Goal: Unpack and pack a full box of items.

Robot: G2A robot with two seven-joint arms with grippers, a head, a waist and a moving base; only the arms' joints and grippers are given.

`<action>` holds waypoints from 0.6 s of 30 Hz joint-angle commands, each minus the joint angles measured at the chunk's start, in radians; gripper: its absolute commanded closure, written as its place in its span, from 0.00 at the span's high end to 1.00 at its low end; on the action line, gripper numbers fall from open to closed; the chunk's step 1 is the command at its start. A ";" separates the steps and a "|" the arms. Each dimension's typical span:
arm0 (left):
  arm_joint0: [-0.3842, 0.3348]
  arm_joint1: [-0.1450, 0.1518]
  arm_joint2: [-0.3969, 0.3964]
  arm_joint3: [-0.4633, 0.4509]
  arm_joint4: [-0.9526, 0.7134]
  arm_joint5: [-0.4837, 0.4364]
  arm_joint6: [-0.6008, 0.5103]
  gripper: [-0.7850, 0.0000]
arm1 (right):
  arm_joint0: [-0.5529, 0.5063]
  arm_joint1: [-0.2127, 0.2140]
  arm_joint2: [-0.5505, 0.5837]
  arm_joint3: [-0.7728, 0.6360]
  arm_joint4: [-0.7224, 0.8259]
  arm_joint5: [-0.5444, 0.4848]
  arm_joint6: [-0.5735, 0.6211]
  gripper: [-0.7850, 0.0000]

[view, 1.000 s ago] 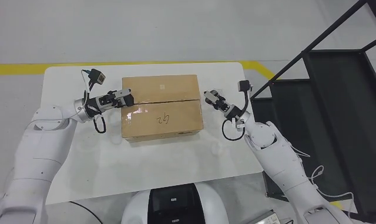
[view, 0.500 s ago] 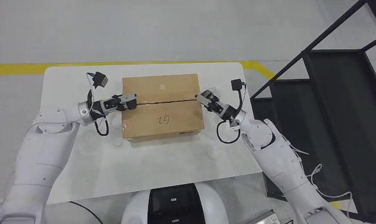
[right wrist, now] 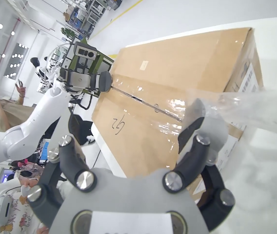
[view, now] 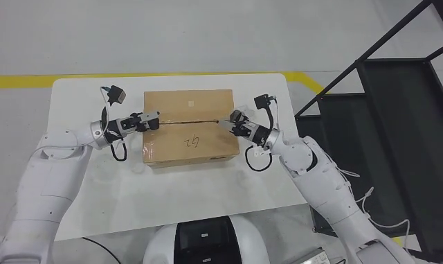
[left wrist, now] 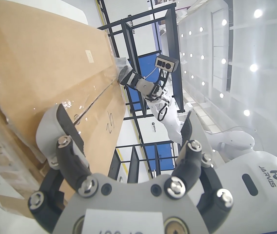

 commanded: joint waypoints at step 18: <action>-0.006 -0.001 0.006 0.007 -0.011 -0.003 -0.004 1.00 | -0.139 0.035 0.166 -0.173 -0.085 0.128 0.047 1.00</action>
